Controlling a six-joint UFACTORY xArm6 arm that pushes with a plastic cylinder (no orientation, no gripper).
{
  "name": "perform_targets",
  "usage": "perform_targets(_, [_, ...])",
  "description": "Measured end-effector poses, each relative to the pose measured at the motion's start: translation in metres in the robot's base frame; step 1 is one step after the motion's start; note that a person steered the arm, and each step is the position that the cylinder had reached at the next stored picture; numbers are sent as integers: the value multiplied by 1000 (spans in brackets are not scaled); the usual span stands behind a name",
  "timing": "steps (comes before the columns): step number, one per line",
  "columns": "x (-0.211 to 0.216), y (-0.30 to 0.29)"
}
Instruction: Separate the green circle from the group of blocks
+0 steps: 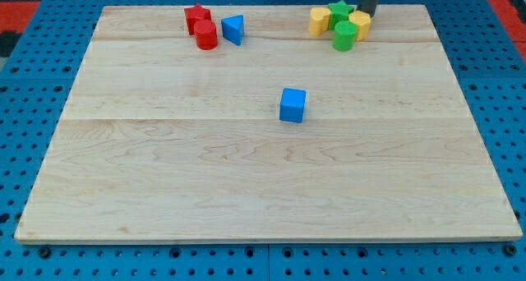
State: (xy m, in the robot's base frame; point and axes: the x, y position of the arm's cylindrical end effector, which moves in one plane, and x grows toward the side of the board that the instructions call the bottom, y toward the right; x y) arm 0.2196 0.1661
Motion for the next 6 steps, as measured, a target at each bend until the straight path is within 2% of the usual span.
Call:
perform_targets(1, [5,0])
perform_targets(2, [20,27])
perform_targets(3, [50,28])
perform_targets(4, [50,-61])
perform_targets(6, [60,-141])
